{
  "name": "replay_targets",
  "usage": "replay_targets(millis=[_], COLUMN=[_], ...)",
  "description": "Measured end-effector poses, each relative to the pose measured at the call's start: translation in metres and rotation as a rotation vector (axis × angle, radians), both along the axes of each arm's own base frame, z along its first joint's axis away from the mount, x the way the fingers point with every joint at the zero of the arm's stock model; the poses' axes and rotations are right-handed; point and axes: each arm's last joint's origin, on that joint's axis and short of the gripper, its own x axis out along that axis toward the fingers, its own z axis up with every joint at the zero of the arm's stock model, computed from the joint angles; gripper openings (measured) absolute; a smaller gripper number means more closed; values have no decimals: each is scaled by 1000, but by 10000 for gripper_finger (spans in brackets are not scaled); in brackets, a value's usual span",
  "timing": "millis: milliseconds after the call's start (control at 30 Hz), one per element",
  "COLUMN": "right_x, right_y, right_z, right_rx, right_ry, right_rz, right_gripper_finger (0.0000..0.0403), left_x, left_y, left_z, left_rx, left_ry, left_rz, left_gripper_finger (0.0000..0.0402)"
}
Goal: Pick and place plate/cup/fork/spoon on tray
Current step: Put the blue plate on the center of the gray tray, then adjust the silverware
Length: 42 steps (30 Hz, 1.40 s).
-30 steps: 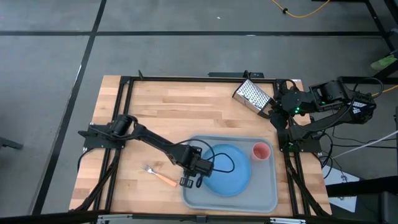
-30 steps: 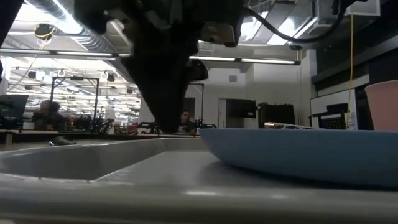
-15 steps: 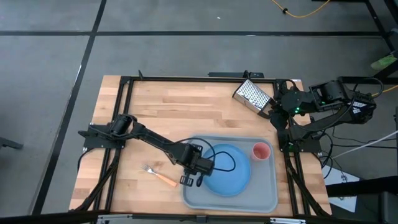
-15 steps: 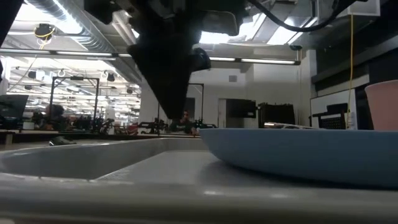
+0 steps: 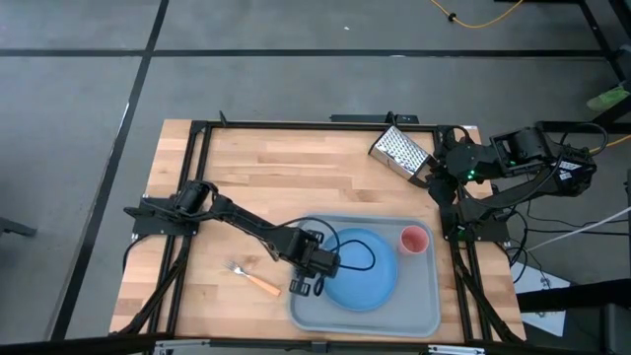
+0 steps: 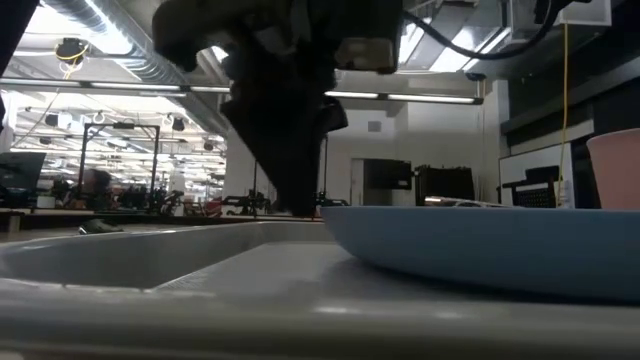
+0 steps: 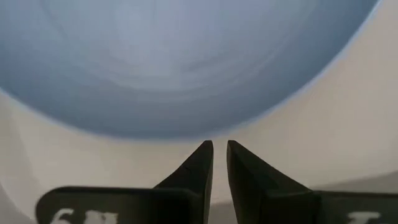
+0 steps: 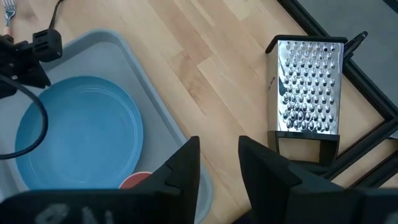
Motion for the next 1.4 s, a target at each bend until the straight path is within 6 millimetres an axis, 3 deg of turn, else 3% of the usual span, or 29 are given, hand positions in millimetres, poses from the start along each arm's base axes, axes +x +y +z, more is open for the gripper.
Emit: replay_targets(millis=[467, 600, 700, 867, 1133, 1267, 1400], right_x=[0, 0, 0, -1, -3, -4, -4], right_y=[0, 0, 0, 0, -1, -1, -1], right_z=[0, 0, 0, 0, 1, 1, 1], right_rx=[0, 0, 0, 0, -6, -6, -16], right_ry=[0, 0, 0, -2, -11, -12, -7], right_rz=[0, 0, 0, 0, -3, -2, 15], right_gripper_finger=[115, 115, 115, 115, 115, 115, 115], left_x=[4, 0, -17, -57, -78, -88, -98], left_y=[-4, -4, 1, 8, -18, -42, -68], left_z=[6, 39, 66, 89, 101, 99, 98], left_rx=[-79, -115, -77, -17, -7, 17, 34], left_ry=[-17, 19, 102, 326, 321, 288, 230], left_rz=[-22, -12, 1, 80, 191, 301, 246], left_gripper_finger=[41, 41, 41, 41, 41, 41, 41])
